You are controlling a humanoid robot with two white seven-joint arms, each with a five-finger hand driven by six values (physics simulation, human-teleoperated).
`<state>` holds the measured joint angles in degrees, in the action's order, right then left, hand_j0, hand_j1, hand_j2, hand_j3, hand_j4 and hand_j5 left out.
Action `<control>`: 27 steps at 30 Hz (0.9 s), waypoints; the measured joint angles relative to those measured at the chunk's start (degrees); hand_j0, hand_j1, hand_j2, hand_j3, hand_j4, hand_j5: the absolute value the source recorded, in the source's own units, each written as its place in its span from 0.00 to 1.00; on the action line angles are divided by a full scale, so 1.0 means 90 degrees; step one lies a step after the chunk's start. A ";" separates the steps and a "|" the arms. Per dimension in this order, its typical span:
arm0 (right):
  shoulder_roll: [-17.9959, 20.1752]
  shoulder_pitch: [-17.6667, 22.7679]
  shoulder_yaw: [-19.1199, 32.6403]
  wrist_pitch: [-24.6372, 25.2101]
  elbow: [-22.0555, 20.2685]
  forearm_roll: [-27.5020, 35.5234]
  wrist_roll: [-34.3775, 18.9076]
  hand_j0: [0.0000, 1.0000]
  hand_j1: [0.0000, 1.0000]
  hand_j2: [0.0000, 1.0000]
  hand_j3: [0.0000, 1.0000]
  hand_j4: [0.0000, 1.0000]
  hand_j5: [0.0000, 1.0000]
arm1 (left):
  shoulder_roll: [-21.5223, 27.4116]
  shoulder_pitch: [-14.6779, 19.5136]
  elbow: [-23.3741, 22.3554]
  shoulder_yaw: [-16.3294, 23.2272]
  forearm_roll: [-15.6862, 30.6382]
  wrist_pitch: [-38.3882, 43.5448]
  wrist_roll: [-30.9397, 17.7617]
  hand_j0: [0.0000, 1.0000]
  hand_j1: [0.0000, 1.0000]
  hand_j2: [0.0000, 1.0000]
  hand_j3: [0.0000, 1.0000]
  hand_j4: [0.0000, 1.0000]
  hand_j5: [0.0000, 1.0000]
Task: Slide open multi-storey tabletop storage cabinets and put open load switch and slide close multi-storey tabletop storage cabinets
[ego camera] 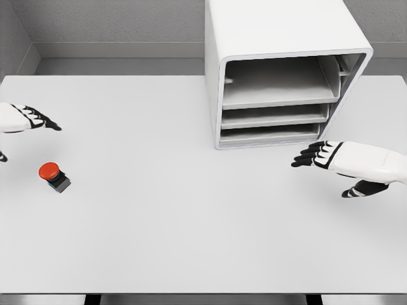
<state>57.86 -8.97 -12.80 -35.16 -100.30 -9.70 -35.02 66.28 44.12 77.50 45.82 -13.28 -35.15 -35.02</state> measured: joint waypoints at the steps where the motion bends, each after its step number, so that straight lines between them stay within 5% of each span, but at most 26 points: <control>1: 0.0000 0.0000 -0.0001 0.0000 -0.0002 0.0001 0.0000 1.00 1.00 1.00 1.00 1.00 1.00 | 0.0006 0.0000 0.0008 0.0001 0.0004 0.0000 0.0000 1.00 1.00 1.00 1.00 1.00 1.00; 5: -0.0007 -0.0127 -0.0009 0.0001 -0.0005 0.0012 0.0000 1.00 1.00 1.00 1.00 1.00 1.00 | 0.0059 -0.0195 0.0238 0.0047 0.0049 -0.0001 0.0000 1.00 1.00 1.00 1.00 1.00 1.00; 8: -0.0079 -0.0927 -0.0227 0.0009 0.0014 0.0026 0.0002 1.00 1.00 1.00 1.00 1.00 1.00 | 0.0127 -0.0246 0.0513 0.0224 0.0131 0.0003 0.0001 1.00 1.00 1.00 1.00 1.00 1.00; 19: -0.0615 -0.2597 -0.1375 0.0008 0.0552 -0.0054 0.0001 1.00 1.00 1.00 1.00 1.00 1.00 | 0.0029 -0.0371 0.0877 0.0495 0.0124 0.0002 0.0000 0.99 0.99 0.99 0.99 0.99 0.99; 27: -0.0895 -0.2900 -0.1846 0.0001 0.1340 -0.0151 0.0000 1.00 1.00 1.00 1.00 1.00 1.00 | 0.0003 -0.0420 0.0899 0.0579 0.0079 0.0002 0.0000 0.92 0.92 0.92 0.92 0.92 0.92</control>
<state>49.80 -35.07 -29.41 -35.15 -88.24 -11.06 -35.02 66.31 40.34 85.59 51.04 -12.57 -35.13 -35.01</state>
